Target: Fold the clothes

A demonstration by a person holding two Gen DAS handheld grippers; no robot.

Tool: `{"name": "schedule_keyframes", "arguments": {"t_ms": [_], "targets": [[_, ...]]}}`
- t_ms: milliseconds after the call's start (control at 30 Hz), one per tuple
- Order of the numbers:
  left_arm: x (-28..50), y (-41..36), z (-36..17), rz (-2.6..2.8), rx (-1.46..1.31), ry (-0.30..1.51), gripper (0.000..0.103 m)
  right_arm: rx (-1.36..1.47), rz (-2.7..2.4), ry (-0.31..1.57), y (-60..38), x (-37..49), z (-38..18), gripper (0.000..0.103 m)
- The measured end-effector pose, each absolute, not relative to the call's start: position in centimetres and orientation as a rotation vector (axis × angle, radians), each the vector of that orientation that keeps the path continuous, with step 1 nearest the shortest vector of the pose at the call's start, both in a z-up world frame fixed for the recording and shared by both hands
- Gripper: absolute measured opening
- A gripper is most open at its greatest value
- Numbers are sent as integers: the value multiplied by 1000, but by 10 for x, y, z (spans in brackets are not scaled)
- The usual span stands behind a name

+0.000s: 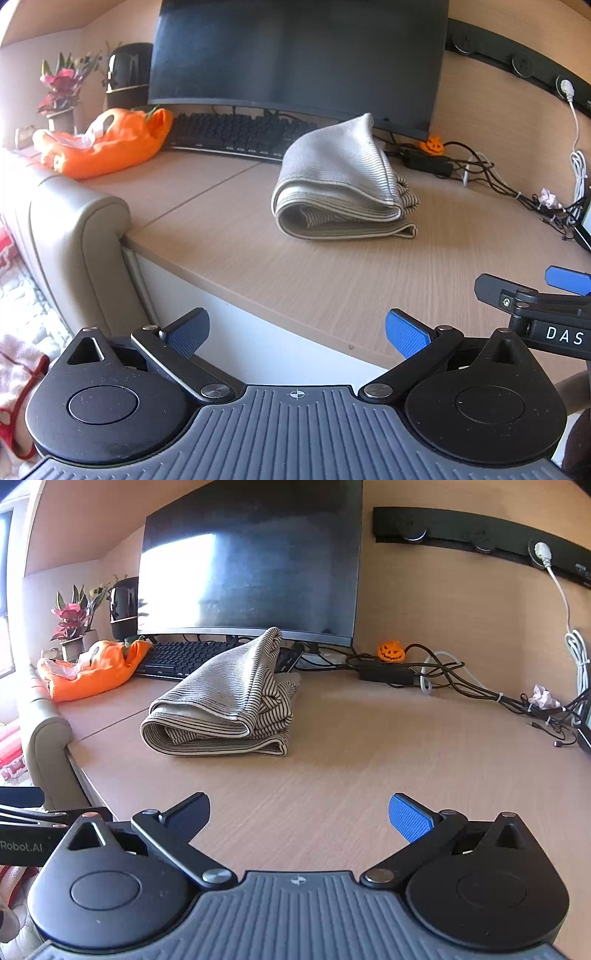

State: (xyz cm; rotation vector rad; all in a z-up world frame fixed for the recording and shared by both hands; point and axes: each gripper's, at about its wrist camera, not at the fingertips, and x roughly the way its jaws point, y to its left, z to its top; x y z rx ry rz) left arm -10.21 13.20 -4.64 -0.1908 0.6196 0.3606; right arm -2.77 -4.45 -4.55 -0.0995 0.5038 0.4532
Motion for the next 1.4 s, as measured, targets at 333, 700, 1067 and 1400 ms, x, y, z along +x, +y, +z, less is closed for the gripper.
{"name": "schedule_keyframes", "arguments": {"t_ms": [333,700,1067,1400], "targets": [[-102,131,-47,347,-183,623,103,-82,431,516,-49,-26,-47,103],[-104,133,-46,359,-179,619,103,-96,463,524,-42,-25,-49,103],[-103,135,-46,366,-174,622,103,-98,472,535,-41,-22,-51,103],[-99,130,-45,373,-131,615,103,-90,464,539,-46,-19,-52,103]]}}
